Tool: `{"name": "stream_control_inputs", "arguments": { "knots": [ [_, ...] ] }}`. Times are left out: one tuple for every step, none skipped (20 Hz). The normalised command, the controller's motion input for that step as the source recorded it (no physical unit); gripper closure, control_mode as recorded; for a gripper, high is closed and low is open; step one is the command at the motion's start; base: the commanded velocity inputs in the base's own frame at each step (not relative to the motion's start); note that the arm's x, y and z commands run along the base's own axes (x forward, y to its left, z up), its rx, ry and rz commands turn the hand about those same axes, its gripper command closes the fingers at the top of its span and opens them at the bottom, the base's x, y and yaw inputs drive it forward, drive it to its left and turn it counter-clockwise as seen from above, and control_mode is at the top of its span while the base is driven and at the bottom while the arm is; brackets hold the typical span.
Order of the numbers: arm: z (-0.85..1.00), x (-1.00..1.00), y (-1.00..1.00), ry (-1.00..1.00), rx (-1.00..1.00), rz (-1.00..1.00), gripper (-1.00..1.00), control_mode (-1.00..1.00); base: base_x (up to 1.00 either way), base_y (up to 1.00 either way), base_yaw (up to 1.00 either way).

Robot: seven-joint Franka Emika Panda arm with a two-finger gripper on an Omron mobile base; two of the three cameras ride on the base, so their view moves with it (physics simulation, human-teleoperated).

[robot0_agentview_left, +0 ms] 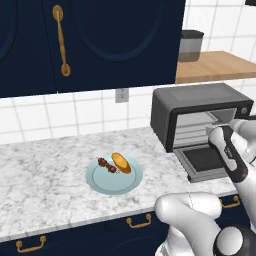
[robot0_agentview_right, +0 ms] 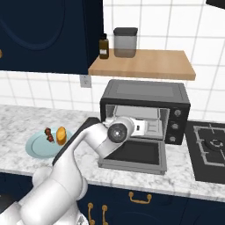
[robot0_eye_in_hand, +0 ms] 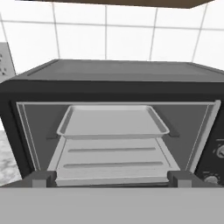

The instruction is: Pick up the kebab skewer and baguette bread, and place them inside the toaster oven. Close the toaster oven door and start by setting the timer.

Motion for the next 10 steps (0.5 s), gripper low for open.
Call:
{"name": "stream_control_inputs", "arguments": {
  "knots": [
    [0.00, 0.44, 0.00, 0.00, 0.00, 0.00, -1.00, -1.00, 0.00, 0.00, 0.00],
    [0.00, 0.46, 0.00, 0.00, 0.00, 0.00, -1.00, -1.00, 0.00, 0.00, 0.00],
    [0.00, 0.51, 0.00, 0.00, 0.00, 0.02, -1.00, -1.00, 0.00, 0.00, 0.00],
    [0.00, 0.50, 0.00, 0.00, 0.00, 0.01, -1.00, -1.00, 0.00, 0.00, 0.00],
    [0.00, 0.51, 0.00, 0.00, 0.00, 0.00, -1.00, -1.00, 0.00, 0.00, 0.00],
    [0.00, 0.44, 0.00, 0.00, 0.00, 0.00, -1.00, -1.00, 0.00, 0.00, 0.00],
    [0.00, 0.44, 0.00, 0.00, 0.00, 0.00, -1.00, -1.00, 0.00, 0.00, 0.00],
    [0.00, 0.44, 0.00, 0.00, 0.00, 0.00, -1.00, -1.00, 0.00, 0.00, 0.00],
    [-0.03, 0.39, 0.00, -0.01, 0.00, 0.00, -1.00, -1.00, 0.00, 0.00, 0.00],
    [-0.32, 0.11, 0.00, -0.05, 0.01, 0.00, -1.00, -1.00, 0.00, 0.00, 0.00]
  ]
}}
